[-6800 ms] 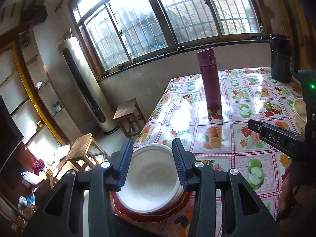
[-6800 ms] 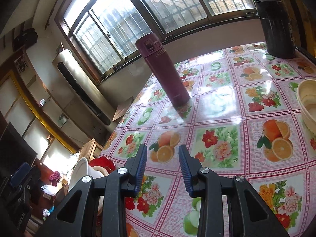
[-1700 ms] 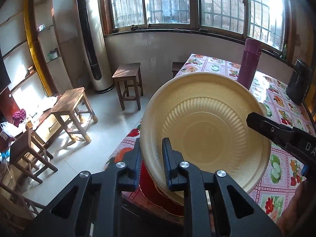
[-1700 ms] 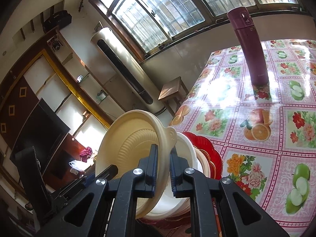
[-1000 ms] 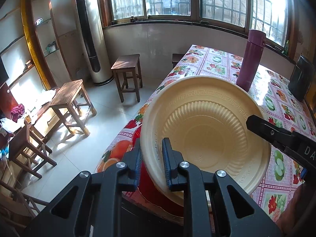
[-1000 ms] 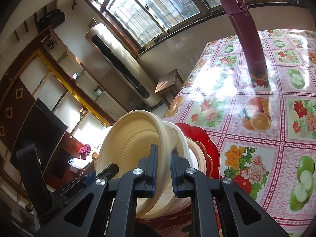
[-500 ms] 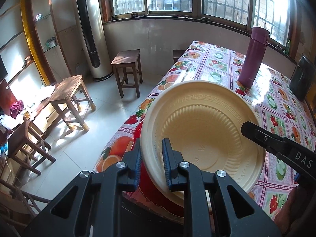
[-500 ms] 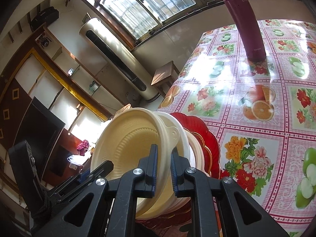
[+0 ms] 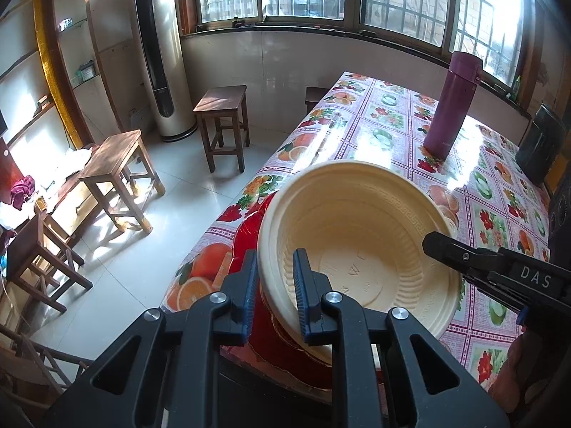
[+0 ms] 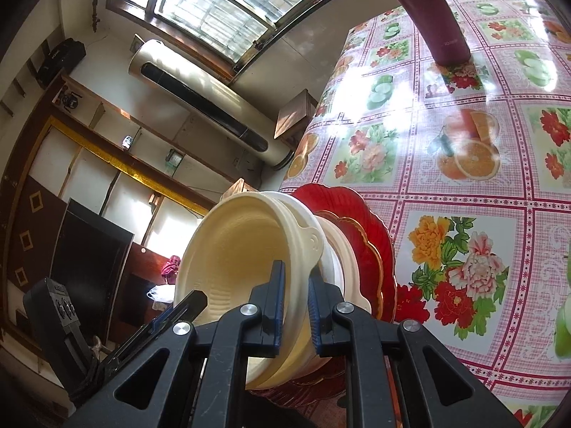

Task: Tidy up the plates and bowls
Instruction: 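Lower the beige plastic bowl into the white bowls and open both grippers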

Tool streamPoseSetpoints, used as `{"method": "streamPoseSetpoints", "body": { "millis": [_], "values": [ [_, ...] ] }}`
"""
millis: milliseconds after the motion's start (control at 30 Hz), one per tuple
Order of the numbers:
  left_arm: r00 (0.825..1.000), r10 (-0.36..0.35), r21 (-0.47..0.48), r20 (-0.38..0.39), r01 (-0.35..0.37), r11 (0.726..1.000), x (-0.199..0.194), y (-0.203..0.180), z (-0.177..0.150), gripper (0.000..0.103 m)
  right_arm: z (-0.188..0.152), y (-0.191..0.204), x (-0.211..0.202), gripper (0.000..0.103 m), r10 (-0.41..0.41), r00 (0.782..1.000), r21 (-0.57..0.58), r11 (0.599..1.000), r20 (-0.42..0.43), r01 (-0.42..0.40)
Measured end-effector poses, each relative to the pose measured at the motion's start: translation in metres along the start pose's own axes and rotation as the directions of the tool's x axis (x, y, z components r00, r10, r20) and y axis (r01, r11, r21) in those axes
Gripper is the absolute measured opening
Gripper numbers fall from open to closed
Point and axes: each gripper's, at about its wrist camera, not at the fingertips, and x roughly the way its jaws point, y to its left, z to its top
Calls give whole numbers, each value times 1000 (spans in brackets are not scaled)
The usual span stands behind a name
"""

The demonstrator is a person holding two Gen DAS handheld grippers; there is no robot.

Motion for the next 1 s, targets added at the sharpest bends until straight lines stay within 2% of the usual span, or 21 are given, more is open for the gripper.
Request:
{"method": "streamPoseSetpoints", "body": {
  "millis": [133, 233, 367, 500, 533, 600, 633, 833, 1000],
  "values": [
    [1000, -4, -9, -2, 4, 1000, 0, 2, 1, 17, 0, 3, -5, 17, -23, 1000, -30, 999, 16, 24],
    [1000, -5, -12, 5, 6, 1000, -2, 4, 2, 17, 0, 9, -13, 28, -26, 999, -66, 997, 34, 28],
    [1000, -2, -12, 8, 2, 1000, -2, 6, 2, 17, 1, 17, -24, 35, -77, 992, -107, 990, 99, 88],
    [1000, -8, -21, 7, 8, 1000, -1, 7, 2, 17, 6, 12, -39, 36, -62, 983, -83, 994, 173, 77],
    [1000, -5, -18, 8, 5, 1000, -1, 7, 2, 17, 9, 12, -42, 39, -72, 977, -79, 993, 200, 89],
    [1000, -6, -16, 9, 6, 1000, -1, 7, 2, 17, 11, 14, -43, 57, -113, 963, -93, 986, 244, 139],
    [1000, -6, -17, 11, 6, 1000, -2, 7, 1, 17, 12, 15, -42, 59, -137, 956, -100, 981, 259, 168],
    [999, 34, 5, 37, -34, 999, -7, 4, 0, 17, 17, 18, -15, 59, -233, 941, -112, 957, 247, 267],
    [996, 61, 21, 60, -63, 998, -11, 5, 1, 21, 14, 12, 2, 59, -261, 942, -114, 951, 210, 289]
  ]
}}
